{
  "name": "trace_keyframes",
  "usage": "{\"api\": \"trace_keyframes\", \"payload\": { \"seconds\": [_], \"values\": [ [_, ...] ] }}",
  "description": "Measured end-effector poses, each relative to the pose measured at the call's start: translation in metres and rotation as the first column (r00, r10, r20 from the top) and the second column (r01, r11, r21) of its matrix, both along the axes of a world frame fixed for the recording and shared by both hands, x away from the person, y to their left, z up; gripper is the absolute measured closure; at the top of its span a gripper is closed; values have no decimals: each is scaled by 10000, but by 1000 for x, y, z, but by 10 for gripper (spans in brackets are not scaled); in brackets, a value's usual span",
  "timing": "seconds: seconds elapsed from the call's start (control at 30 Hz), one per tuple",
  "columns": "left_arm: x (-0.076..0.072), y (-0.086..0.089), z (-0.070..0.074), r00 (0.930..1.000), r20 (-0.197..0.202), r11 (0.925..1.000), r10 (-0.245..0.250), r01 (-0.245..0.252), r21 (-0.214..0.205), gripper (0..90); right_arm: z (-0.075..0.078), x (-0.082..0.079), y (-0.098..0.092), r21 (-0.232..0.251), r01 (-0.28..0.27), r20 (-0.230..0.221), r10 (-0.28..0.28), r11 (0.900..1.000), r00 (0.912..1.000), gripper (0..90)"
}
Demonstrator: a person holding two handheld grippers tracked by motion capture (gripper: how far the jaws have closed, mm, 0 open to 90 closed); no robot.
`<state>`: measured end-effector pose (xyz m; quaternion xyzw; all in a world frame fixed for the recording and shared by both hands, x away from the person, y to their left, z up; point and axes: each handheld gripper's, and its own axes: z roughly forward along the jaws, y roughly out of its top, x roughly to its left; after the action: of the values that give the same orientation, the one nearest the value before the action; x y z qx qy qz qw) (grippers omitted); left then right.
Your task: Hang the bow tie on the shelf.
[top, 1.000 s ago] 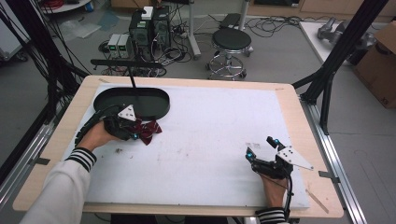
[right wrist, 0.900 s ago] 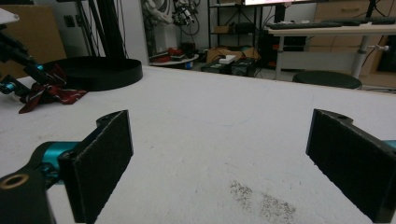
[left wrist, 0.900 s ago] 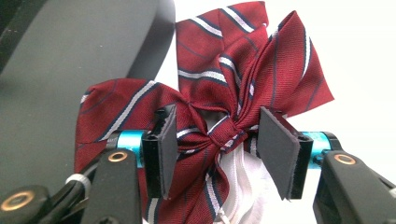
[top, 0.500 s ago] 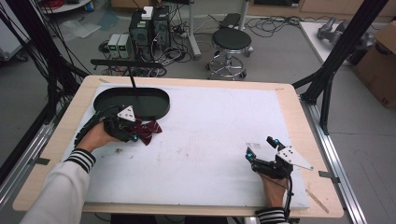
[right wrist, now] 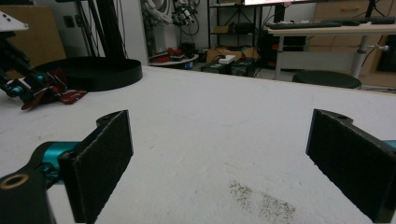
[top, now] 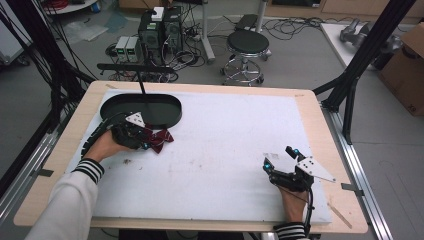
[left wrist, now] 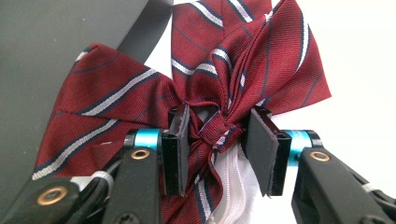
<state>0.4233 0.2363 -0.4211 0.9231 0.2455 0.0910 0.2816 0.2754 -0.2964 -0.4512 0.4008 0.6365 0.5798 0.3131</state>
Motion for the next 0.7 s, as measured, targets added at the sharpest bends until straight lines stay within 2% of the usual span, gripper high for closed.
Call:
{"api": "trace_keyframes", "payload": {
  "seconds": [0.03, 0.07, 0.17, 0.2, 0.23, 0.27, 0.33, 0.7],
  "values": [
    [0, 0, 0, 10000, 0, 10000, 0, 0, 0, 621, 0, 0, 0, -9, 0, 10, 0, 10000, 10000, 63],
    [0, 1, 0, 9995, -228, 9997, 229, -232, -126, 629, 0, 0, 0, -6, -3, 4, 3, 10000, 10000, 63],
    [1, 2, 0, 9967, -520, 9976, 629, -643, -241, 665, 0, 0, 0, 13, 1, 0, -1, 10000, 10000, 63],
    [1, 2, 0, 9967, -520, 9976, 629, -643, -241, 670, 0, 0, 0, 0, 6, 2, -6, 10000, 10000, 63],
    [2, 2, 0, 9898, -840, 9920, 1151, -1189, -420, 672, 0, 0, 0, -1, 3, 4, -3, 10000, 10000, 63],
    [2, 2, 0, 9898, -840, 9920, 1151, -1189, -420, 675, 0, 0, 0, -1, 3, 4, -3, 10000, 10000, 63],
    [3, 1, 0, 9843, -1003, 9875, 1451, -1503, -466, 682, 0, 0, 0, -8, 4, 9, -4, 10000, 10000, 63],
    [1, 0, 3, 9844, -914, 9875, 1502, -1538, -337, 717, 0, 0, 0, 17, 7, 3, -7, 10000, 10000, 62]
  ]
}}
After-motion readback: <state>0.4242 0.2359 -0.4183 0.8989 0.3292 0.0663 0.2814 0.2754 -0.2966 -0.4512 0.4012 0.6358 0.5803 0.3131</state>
